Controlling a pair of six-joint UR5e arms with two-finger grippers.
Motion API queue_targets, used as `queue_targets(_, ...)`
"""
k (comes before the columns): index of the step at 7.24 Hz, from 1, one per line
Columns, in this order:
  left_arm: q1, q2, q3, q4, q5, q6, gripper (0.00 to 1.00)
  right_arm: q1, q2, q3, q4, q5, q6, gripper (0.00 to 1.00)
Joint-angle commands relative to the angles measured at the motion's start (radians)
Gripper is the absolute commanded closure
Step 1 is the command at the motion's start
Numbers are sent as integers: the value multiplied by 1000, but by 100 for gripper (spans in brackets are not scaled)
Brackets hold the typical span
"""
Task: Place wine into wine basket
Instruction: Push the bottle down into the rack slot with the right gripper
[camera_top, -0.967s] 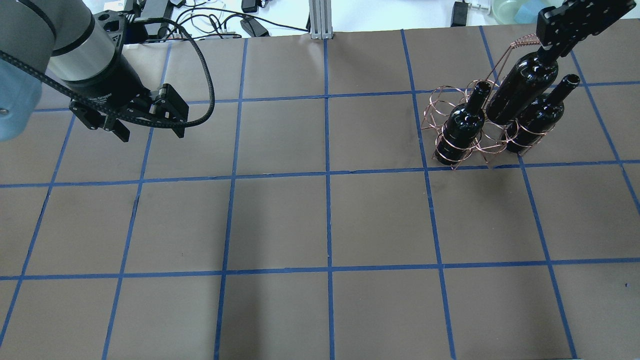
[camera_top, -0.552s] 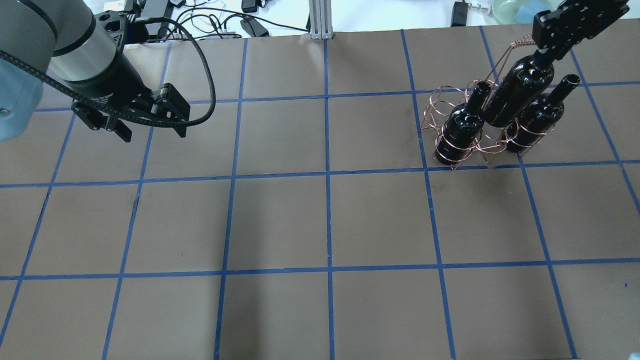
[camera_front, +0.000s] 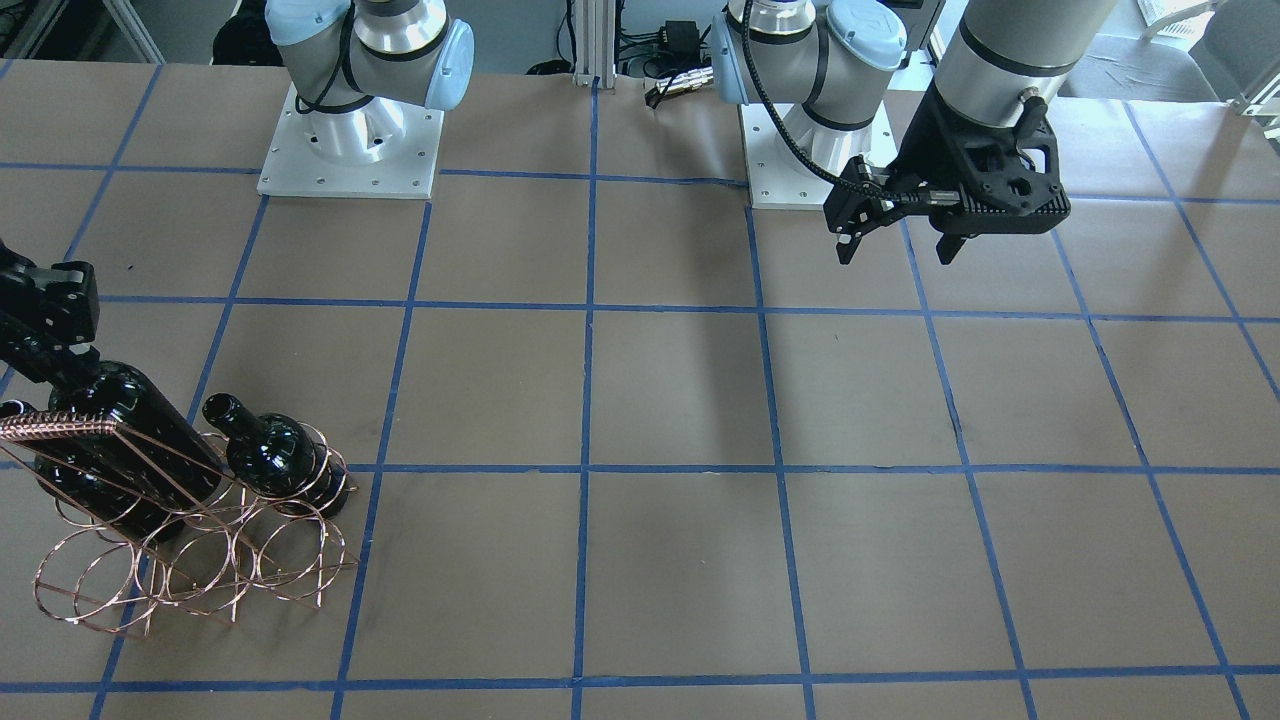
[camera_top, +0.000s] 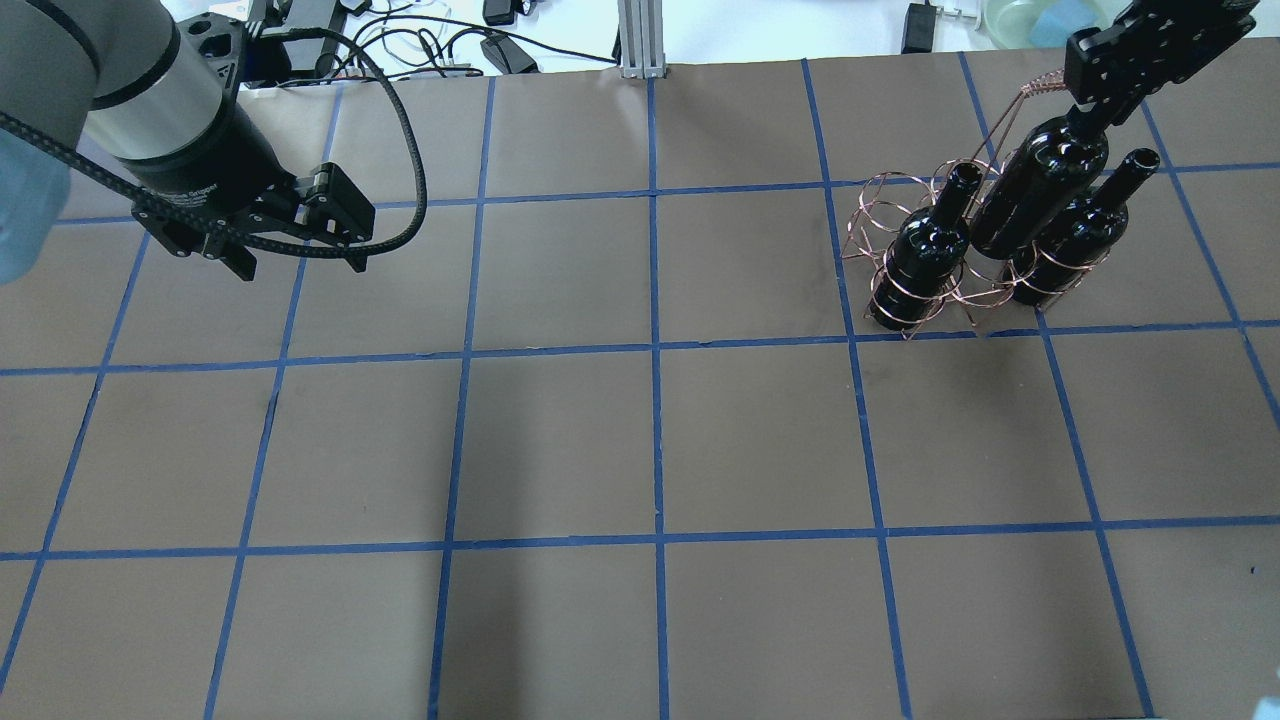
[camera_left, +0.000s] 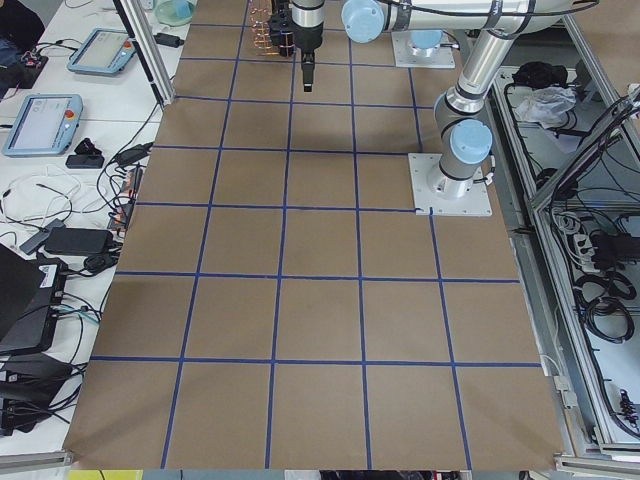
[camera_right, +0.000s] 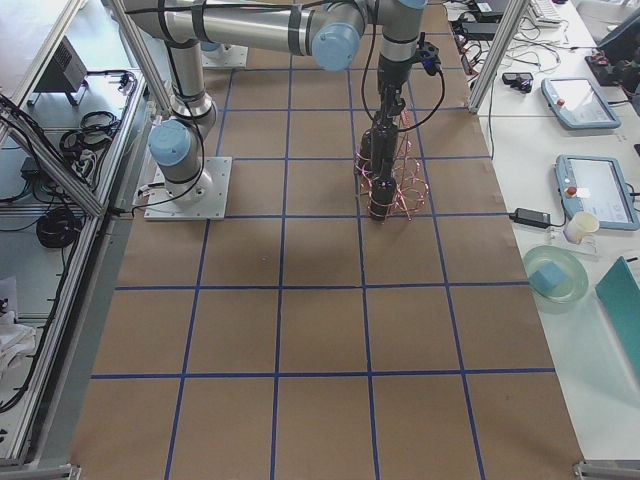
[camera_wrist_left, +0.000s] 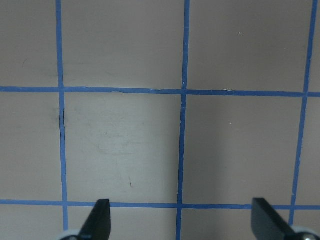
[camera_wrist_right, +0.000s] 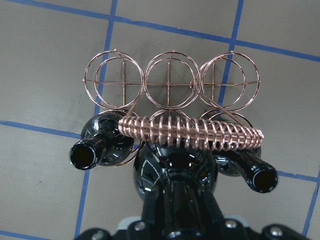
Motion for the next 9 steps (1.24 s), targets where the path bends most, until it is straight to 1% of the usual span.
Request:
queue_targets(1, 0, 9, -4, -8, 2, -2, 0, 0, 9, 18, 1, 0, -2, 100)
queue_targets(4, 0, 8, -9, -8, 2, 4, 0, -2, 14, 22, -25, -2, -5, 100)
queue_targets(6, 3, 6, -11, -6, -4, 5, 0, -2, 46, 25, -45, -2, -5, 100)
queue_targets(9, 3, 3, -11, -5, -10, 3, 0, -2, 60, 60, -65, -2, -9, 99)
